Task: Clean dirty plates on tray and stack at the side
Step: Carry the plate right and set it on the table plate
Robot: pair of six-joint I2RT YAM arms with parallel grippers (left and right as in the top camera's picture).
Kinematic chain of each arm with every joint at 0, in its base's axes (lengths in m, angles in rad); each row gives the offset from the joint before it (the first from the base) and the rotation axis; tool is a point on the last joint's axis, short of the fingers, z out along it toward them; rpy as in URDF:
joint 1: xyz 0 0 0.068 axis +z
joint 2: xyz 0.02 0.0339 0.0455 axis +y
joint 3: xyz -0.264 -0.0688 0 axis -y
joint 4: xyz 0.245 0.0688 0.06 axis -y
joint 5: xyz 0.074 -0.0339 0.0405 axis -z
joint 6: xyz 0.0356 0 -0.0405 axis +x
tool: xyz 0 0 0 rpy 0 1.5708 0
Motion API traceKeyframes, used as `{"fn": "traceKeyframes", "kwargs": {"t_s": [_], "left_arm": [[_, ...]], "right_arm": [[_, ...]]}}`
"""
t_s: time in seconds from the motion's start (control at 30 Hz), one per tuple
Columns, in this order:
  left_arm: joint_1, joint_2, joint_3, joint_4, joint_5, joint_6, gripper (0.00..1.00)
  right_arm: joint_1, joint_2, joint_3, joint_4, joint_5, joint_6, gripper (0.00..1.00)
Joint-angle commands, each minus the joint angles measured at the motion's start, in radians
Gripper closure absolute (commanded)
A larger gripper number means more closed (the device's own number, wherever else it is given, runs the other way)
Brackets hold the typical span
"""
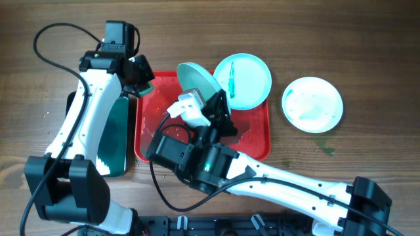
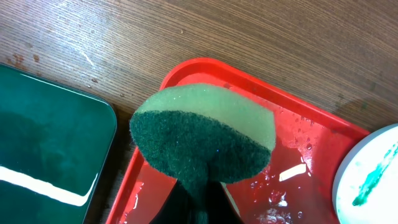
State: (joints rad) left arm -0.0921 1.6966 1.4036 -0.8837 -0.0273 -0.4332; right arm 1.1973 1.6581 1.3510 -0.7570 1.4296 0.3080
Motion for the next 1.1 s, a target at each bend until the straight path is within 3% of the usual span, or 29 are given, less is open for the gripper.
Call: {"fn": "traceKeyframes", "kwargs": {"t_s": [0.0, 0.2, 0.27, 0.4, 0.5, 0.57, 0.6, 0.67, 0.83, 0.97, 1.07], "left_arm": [[0.005, 0.002, 0.007, 0.0, 0.011, -0.016, 0.96], [0.005, 0.002, 0.007, 0.0, 0.011, -0.016, 0.96], [0.005, 0.002, 0.007, 0.0, 0.011, -0.016, 0.96], [0.005, 0.002, 0.007, 0.016, 0.0, -0.016, 0.96], [0.005, 0.002, 0.007, 0.014, -0.008, -0.016, 0.96], [0.005, 0.002, 0.007, 0.014, -0.008, -0.016, 0.96], [0.005, 0.002, 0.007, 0.014, -0.008, -0.015, 0.96], [0.005, 0.002, 0.007, 0.014, -0.008, -0.015, 0.96], [0.005, 0.002, 0.007, 0.013, -0.008, -0.015, 0.96], [0.005, 0.002, 0.007, 0.012, -0.007, -0.016, 0.96], [0.005, 0.002, 0.007, 0.012, -0.007, -0.016, 0.96]], "right_arm": [[0.003, -0.027, 0.024, 0.01, 0.09, -0.02, 0.96], [0.003, -0.027, 0.024, 0.013, 0.076, -0.017, 0.96], [0.003, -0.027, 0.023, 0.002, -0.055, -0.021, 0.96], [-0.046, -0.026, 0.012, -0.014, -0.808, -0.012, 0.96], [-0.166, -0.026, 0.012, -0.019, -1.182, 0.032, 0.96], [-0.283, -0.03, 0.012, -0.034, -1.396, 0.033, 0.96], [-0.432, -0.052, 0.012, -0.048, -1.566, 0.032, 0.96], [-0.541, -0.074, 0.012, -0.059, -1.643, 0.032, 0.96], [-1.021, -0.107, 0.012, -0.143, -1.749, 0.033, 0.96], [-1.355, -0.106, 0.008, -0.251, -1.564, 0.07, 0.96], [-1.511, -0.104, -0.039, -0.249, -1.447, 0.088, 0.96]]}}
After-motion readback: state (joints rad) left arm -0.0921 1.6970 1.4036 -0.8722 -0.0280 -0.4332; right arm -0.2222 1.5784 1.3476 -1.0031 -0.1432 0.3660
